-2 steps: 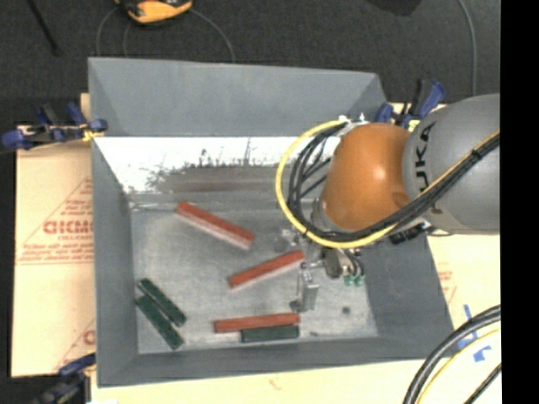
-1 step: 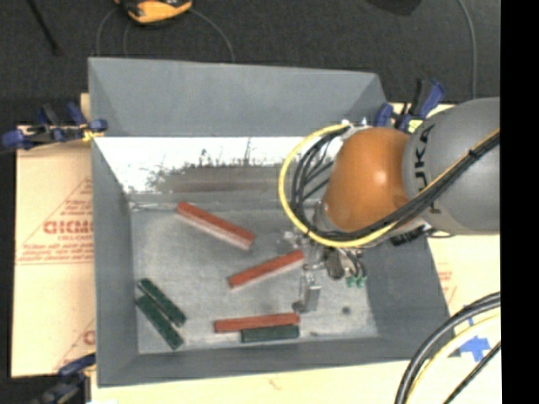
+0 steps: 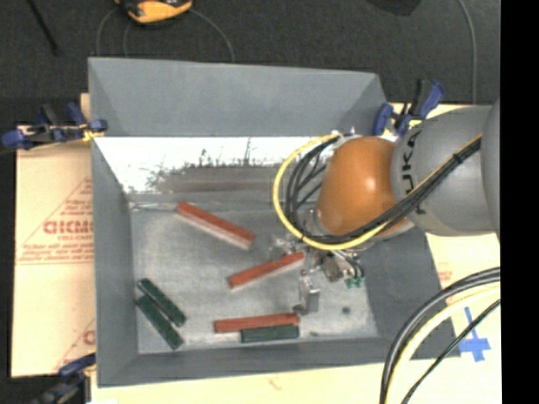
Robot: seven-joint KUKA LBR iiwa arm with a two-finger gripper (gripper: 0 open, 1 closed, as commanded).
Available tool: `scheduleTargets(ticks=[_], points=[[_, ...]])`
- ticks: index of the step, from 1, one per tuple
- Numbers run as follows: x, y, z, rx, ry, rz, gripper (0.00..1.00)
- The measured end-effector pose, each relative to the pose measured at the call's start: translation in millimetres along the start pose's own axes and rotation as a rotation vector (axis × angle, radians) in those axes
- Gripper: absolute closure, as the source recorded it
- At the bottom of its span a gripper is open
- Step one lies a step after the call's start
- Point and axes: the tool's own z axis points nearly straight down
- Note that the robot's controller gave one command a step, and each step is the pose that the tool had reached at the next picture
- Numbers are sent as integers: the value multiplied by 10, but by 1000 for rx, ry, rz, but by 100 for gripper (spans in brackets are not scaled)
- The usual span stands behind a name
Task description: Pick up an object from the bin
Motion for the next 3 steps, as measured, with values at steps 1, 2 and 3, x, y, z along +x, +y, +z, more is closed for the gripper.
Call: scheduleTargets(ticks=[1,2,3], points=[[22,504,67,0,0,-178,0],[354,432,201,-2,-4,-255,100],[354,433,201,-2,-4,-255,100]])
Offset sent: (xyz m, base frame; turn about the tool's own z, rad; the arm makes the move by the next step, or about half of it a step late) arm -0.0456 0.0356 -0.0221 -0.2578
